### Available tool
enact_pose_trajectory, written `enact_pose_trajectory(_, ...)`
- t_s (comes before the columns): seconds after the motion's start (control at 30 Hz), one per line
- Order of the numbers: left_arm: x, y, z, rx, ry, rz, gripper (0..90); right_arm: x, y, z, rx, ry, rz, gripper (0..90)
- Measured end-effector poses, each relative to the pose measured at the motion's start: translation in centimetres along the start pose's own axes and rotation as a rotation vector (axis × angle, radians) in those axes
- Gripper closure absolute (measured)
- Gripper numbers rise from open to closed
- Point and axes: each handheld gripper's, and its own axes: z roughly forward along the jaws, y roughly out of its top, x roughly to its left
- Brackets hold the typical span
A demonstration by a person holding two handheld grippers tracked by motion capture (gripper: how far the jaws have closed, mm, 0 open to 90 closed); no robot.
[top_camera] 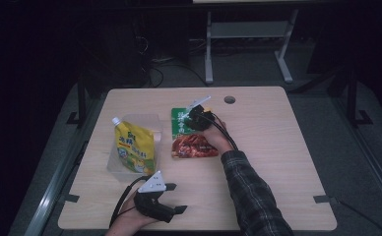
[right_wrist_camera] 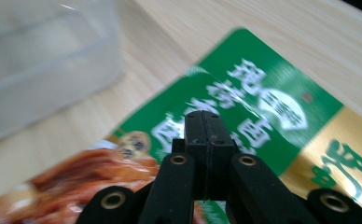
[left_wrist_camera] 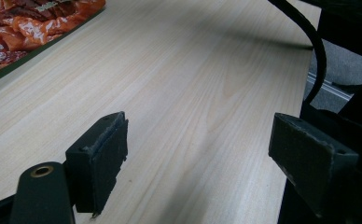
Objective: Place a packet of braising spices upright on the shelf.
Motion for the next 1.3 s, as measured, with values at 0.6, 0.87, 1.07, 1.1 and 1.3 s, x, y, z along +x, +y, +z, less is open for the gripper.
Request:
enact_pose_trajectory(0.6,0.1,-0.1,0.1,0.009,-0.003,-0.006,19.2,-1.4,-2.1,1.2,0.085,-0.034,0.036,90.0)
enact_pose_trajectory(0.87,0.1,-0.1,0.2,0.017,-0.003,-0.003,19.2,-0.6,-4.3,-1.1,0.092,-0.027,0.000,90.0)
enact_pose_trajectory(1.07,0.0,0.0,0.4,0.021,-0.005,-0.005,19.2,0.6,-6.0,-3.2,0.108,-0.022,-0.036,90.0)
enact_pose_trajectory(1.1,0.0,0.0,0.4,0.020,-0.006,-0.007,19.2,0.7,-6.2,-3.4,0.112,-0.019,-0.039,90.0)
enact_pose_trajectory(1.3,-0.1,0.0,0.4,0.021,-0.008,-0.002,19.2,0.5,-6.6,-4.2,0.107,0.016,-0.030,90.0)
